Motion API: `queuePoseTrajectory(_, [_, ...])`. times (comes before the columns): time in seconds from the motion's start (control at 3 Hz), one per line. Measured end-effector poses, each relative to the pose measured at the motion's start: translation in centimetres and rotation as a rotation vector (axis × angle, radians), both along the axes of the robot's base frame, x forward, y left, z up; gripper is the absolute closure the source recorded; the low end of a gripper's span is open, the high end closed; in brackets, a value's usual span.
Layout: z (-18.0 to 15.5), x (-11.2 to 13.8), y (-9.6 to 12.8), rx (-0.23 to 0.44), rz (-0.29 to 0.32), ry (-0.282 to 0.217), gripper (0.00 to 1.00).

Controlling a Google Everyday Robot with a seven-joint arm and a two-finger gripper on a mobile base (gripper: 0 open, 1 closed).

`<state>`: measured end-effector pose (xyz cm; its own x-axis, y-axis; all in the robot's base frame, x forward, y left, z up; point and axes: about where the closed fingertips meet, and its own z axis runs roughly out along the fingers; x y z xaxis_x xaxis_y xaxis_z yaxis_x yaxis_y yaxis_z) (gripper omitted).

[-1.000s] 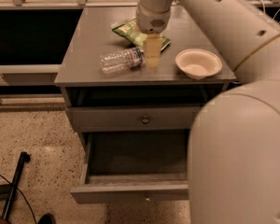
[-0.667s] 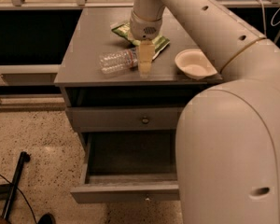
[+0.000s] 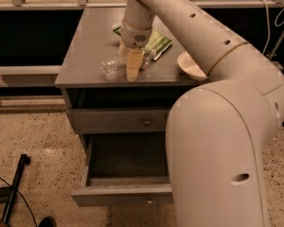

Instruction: Place water bottle into middle drawer

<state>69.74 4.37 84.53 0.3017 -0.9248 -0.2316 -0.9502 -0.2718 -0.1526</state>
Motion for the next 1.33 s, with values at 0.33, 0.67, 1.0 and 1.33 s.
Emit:
queuePoseTrajectory(0.33, [-0.5,-0.4,0.4,0.025,0.008,0.02,0.51])
queuePoseTrajectory(0.67, [0.4,-1.7,0.0,0.085,0.011,0.036,0.74])
queuePoseTrajectory(1.0, [2.6,-3.8,-2.4,0.091,-0.073,0.015,0.97])
queuePoseTrajectory(1.33, [5.9,-10.5,-7.0,0.111,-0.328,0.013,1.0])
